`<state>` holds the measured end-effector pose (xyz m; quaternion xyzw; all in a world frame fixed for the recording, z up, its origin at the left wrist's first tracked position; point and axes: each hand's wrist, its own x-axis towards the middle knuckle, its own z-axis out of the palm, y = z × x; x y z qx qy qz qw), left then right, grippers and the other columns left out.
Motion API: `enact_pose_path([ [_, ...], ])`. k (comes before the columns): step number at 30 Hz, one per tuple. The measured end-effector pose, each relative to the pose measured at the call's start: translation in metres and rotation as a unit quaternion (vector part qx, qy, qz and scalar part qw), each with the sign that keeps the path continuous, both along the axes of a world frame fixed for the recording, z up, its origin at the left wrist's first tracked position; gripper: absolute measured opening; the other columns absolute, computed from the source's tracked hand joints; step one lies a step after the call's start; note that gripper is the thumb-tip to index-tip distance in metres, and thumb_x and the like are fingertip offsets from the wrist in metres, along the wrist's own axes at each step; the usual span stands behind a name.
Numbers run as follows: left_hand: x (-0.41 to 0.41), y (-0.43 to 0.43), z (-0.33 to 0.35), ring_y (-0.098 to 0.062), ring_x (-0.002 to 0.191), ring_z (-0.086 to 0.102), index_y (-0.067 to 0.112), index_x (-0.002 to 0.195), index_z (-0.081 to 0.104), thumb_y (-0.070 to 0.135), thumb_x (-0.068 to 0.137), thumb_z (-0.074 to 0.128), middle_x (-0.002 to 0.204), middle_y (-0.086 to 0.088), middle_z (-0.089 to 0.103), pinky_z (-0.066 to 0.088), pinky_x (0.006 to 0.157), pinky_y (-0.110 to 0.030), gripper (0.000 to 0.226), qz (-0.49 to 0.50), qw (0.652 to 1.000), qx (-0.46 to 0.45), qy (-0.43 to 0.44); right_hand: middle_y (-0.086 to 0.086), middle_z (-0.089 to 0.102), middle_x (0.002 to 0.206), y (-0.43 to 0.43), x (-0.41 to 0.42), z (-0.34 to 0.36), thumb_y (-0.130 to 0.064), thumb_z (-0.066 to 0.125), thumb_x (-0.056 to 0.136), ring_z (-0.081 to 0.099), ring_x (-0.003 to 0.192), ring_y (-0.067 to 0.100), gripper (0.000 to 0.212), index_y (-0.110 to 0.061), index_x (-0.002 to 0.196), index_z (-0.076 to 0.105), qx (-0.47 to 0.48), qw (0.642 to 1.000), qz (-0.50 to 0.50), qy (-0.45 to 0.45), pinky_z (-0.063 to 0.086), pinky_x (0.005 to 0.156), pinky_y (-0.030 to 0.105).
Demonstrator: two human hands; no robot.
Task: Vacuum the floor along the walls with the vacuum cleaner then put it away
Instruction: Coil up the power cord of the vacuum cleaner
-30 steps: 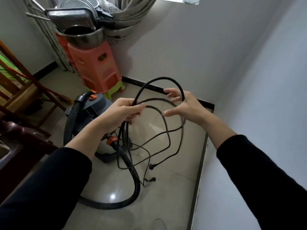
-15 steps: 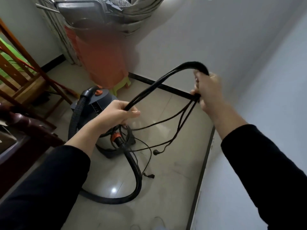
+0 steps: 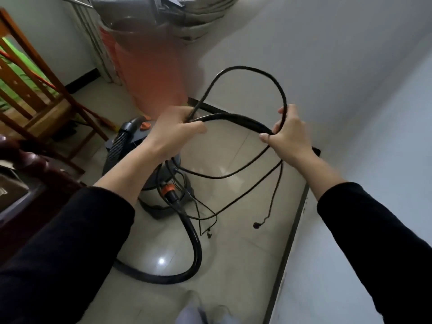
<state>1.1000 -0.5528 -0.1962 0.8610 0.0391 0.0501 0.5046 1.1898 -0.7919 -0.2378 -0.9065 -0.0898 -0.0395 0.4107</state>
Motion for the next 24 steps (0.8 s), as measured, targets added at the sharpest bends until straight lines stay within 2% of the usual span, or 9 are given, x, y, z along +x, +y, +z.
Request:
enact_pose_path([
  [2, 0.009, -0.006, 0.015, -0.003, 0.041, 0.033, 0.017, 0.063, 0.049, 0.027, 0.074, 0.065, 0.048, 0.014, 0.038, 0.028, 0.043, -0.019, 0.021, -0.042, 0.997, 0.05, 0.037, 0.004, 0.055, 0.114, 0.022, -0.001, -0.005, -0.026, 0.086, 0.068, 0.055, 0.103, 0.018, 0.09, -0.012, 0.137, 0.03, 0.015, 1.0, -0.007, -0.003, 0.047, 0.094, 0.035],
  [3, 0.014, -0.006, 0.019, -0.004, 0.041, 0.033, 0.017, 0.063, 0.048, 0.023, 0.075, 0.065, 0.05, 0.011, 0.038, 0.029, 0.043, -0.019, 0.022, -0.053, 0.994, 0.086, 0.05, 0.011, 0.041, 0.138, 0.031, 0.0, -0.006, -0.03, 0.086, 0.066, 0.042, 0.127, 0.026, 0.111, -0.011, 0.148, 0.015, 0.007, 0.999, -0.033, -0.011, 0.033, 0.109, 0.045],
  [6, 0.029, 0.003, 0.026, -0.004, 0.038, 0.034, 0.012, 0.064, 0.054, 0.015, 0.078, 0.062, 0.05, 0.007, 0.04, 0.029, 0.039, -0.017, 0.017, -0.068, 0.983, 0.148, 0.079, 0.012, -0.006, 0.159, 0.057, 0.0, -0.008, -0.04, 0.085, 0.065, -0.001, 0.147, 0.03, 0.134, -0.016, 0.152, -0.014, -0.081, 0.991, -0.037, -0.1, -0.001, 0.112, 0.056],
  [8, 0.039, 0.009, 0.03, -0.008, 0.043, 0.038, 0.013, 0.065, 0.061, 0.016, 0.079, 0.062, 0.05, 0.006, 0.043, 0.031, 0.042, -0.019, 0.015, -0.103, 0.974, 0.167, 0.111, 0.008, 0.002, 0.159, 0.077, -0.001, -0.005, -0.036, 0.081, 0.069, 0.0, 0.148, 0.027, 0.12, -0.018, 0.154, -0.003, -0.142, 0.972, 0.039, -0.182, -0.003, 0.111, 0.055],
  [10, 0.049, 0.02, 0.026, -0.009, 0.042, 0.037, 0.011, 0.068, 0.066, 0.018, 0.079, 0.064, 0.049, 0.007, 0.044, 0.031, 0.041, -0.019, 0.013, -0.131, 0.97, 0.159, 0.13, 0.016, 0.047, 0.133, 0.098, 0.01, -0.001, -0.021, 0.071, 0.079, 0.036, 0.131, 0.027, 0.073, -0.015, 0.144, 0.039, -0.144, 0.963, 0.138, -0.179, 0.028, 0.112, 0.051],
  [12, 0.057, 0.042, 0.016, -0.009, 0.042, 0.037, 0.006, 0.073, 0.068, 0.013, 0.08, 0.064, 0.051, 0.003, 0.045, 0.031, 0.042, -0.02, 0.01, -0.125, 0.981, 0.088, 0.119, 0.006, 0.059, 0.086, 0.111, 0.025, 0.005, -0.01, 0.058, 0.09, 0.054, 0.087, 0.025, 0.015, -0.012, 0.104, 0.063, -0.093, 0.979, 0.172, -0.064, 0.042, 0.074, 0.036],
  [16, 0.054, 0.111, -0.035, -0.009, 0.044, 0.041, 0.013, 0.066, 0.064, -0.007, 0.08, 0.06, 0.059, 0.0, 0.052, 0.036, 0.047, -0.02, 0.025, -0.037, 0.987, -0.135, 0.08, -0.007, 0.048, 0.06, 0.116, 0.062, 0.017, -0.007, 0.049, 0.092, 0.049, 0.058, 0.009, 0.021, -0.017, 0.075, 0.058, 0.087, 0.996, 0.021, 0.014, 0.043, 0.058, 0.032],
  [19, 0.04, 0.141, -0.092, -0.008, 0.043, 0.043, 0.014, 0.069, 0.064, -0.006, 0.083, 0.06, 0.049, 0.005, 0.05, 0.038, 0.053, -0.026, 0.025, 0.099, 0.977, -0.158, 0.102, -0.016, 0.041, 0.048, 0.116, 0.086, 0.037, -0.017, 0.048, 0.084, 0.038, 0.05, 0.006, 0.019, -0.023, 0.068, 0.057, 0.203, 0.976, -0.079, 0.014, 0.037, 0.055, 0.033],
  [24, 0.058, 0.155, -0.107, -0.007, 0.035, 0.032, 0.014, 0.074, 0.061, 0.017, 0.094, 0.057, 0.04, 0.011, 0.035, 0.035, 0.045, -0.024, 0.021, 0.258, 0.926, -0.27, 0.064, -0.014, 0.043, 0.044, 0.144, 0.094, 0.032, -0.017, 0.053, 0.091, 0.043, 0.049, 0.009, 0.025, -0.023, 0.067, 0.057, 0.109, 0.993, -0.006, 0.042, 0.046, 0.059, 0.041],
])
